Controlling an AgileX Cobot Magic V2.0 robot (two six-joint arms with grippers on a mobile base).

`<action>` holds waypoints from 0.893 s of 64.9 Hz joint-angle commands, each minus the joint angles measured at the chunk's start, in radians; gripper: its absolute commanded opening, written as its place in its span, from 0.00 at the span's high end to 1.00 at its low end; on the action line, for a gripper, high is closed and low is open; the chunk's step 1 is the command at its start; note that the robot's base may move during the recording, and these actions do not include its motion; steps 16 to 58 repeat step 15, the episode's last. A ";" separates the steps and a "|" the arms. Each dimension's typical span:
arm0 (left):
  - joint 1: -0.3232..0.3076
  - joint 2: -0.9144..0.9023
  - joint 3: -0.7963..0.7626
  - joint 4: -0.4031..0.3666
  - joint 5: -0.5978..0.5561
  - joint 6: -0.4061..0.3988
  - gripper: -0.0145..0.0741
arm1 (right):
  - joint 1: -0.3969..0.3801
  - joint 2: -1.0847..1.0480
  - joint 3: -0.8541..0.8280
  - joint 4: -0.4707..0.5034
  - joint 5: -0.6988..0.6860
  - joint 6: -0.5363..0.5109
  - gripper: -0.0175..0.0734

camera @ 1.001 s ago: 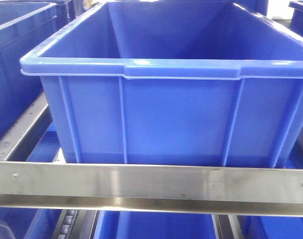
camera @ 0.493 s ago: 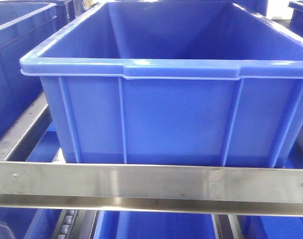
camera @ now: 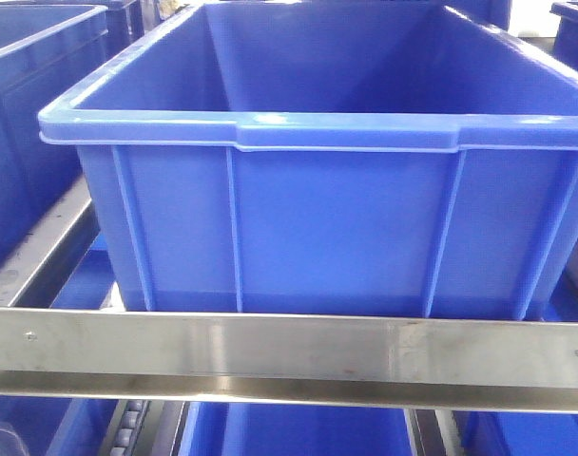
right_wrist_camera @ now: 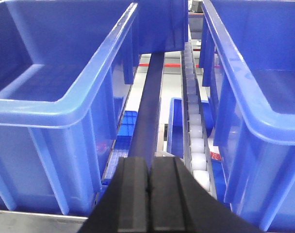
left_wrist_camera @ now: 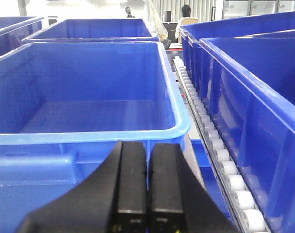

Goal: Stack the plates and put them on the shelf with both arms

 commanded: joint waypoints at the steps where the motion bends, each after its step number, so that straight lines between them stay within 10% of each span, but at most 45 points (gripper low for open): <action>1: 0.002 -0.022 0.001 -0.010 -0.097 -0.011 0.74 | -0.004 -0.016 0.000 0.001 -0.093 -0.008 0.75; 58: 0.002 -0.022 0.001 -0.010 -0.097 -0.011 0.74 | -0.004 -0.016 0.000 0.001 -0.093 -0.008 0.75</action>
